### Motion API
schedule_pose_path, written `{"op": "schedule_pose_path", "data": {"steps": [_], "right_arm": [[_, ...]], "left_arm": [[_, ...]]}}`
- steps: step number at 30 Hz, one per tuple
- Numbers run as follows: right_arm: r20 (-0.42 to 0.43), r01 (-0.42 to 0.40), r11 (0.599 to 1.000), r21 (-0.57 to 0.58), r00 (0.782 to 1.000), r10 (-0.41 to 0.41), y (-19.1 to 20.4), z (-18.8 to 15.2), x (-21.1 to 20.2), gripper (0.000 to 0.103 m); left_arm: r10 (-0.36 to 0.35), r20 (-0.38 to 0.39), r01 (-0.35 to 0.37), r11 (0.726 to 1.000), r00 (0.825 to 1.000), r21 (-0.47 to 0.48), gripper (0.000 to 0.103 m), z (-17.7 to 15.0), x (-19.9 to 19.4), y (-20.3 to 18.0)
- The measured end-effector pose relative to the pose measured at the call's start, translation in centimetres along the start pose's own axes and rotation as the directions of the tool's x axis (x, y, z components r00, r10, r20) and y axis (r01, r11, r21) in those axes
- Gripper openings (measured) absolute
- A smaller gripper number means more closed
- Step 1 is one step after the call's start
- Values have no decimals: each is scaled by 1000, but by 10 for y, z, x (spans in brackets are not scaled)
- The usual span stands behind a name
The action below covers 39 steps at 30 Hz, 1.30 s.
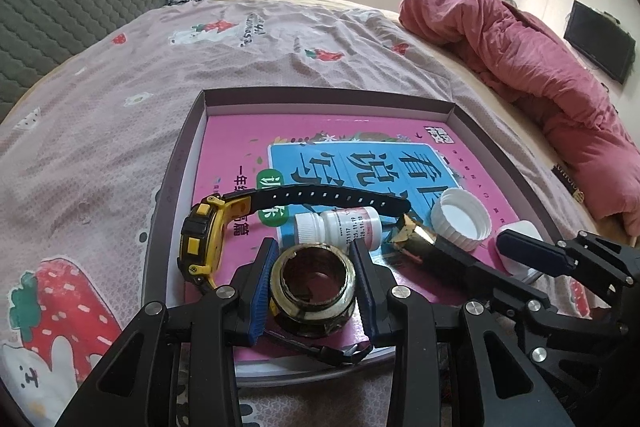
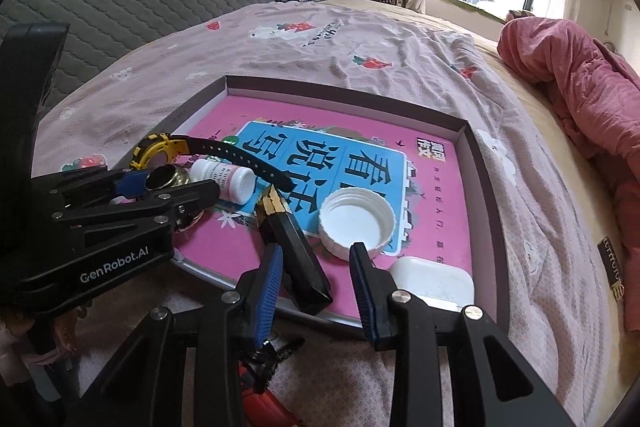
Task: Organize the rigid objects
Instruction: 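Open the left tool to release the jar while the right tool releases the tube, then withdraw both open tools back from the box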
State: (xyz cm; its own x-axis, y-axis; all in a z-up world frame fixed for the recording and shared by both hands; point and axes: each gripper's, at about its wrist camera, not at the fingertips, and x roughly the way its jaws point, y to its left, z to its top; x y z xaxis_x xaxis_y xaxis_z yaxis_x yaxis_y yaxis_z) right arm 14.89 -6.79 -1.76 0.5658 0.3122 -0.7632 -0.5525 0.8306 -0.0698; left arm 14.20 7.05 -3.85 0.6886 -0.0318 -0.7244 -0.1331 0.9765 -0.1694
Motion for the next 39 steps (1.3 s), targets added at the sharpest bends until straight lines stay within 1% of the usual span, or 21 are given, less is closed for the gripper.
{"op": "schedule_pose_path", "data": {"steps": [13, 15, 17, 25, 28, 31, 33, 35, 39], "right_arm": [[0, 22, 1000, 22, 1000, -22, -7, -2, -8, 38], [1, 28, 999, 21, 1000, -28, -7, -2, -9, 40], [2, 28, 999, 23, 1000, -29, -6, -2, -10, 46], [6, 35, 999, 17, 999, -35, -5, -2, -15, 47], [19, 62, 998, 1, 998, -62, -3, -2, -20, 47], [30, 81, 997, 5, 996, -81, -4, -1, -24, 47], [31, 82, 996, 16, 996, -83, -7, 0, -27, 48], [37, 88, 996, 25, 995, -89, -9, 0, -31, 52], [47, 104, 994, 44, 993, -106, -13, 1, -38, 52]], "left_arm": [[4, 11, -4, 1000, 1000, 0, 42, 0, -4, 0], [8, 20, -8, 1000, 1000, 5, 45, 0, -6, 0], [13, 29, -14, 1000, 999, 11, 48, -1, -9, 0], [21, 54, -22, 1000, 998, 14, 53, 0, -22, 1], [28, 67, -30, 999, 997, 26, 54, 0, -28, -1], [36, 80, -39, 999, 996, 36, 59, -1, -34, -5], [38, 88, -42, 998, 995, 44, 60, -2, -38, -6], [44, 93, -49, 998, 995, 49, 60, -3, -42, -7], [66, 105, -70, 997, 992, 38, 60, -6, -52, -7]]}}
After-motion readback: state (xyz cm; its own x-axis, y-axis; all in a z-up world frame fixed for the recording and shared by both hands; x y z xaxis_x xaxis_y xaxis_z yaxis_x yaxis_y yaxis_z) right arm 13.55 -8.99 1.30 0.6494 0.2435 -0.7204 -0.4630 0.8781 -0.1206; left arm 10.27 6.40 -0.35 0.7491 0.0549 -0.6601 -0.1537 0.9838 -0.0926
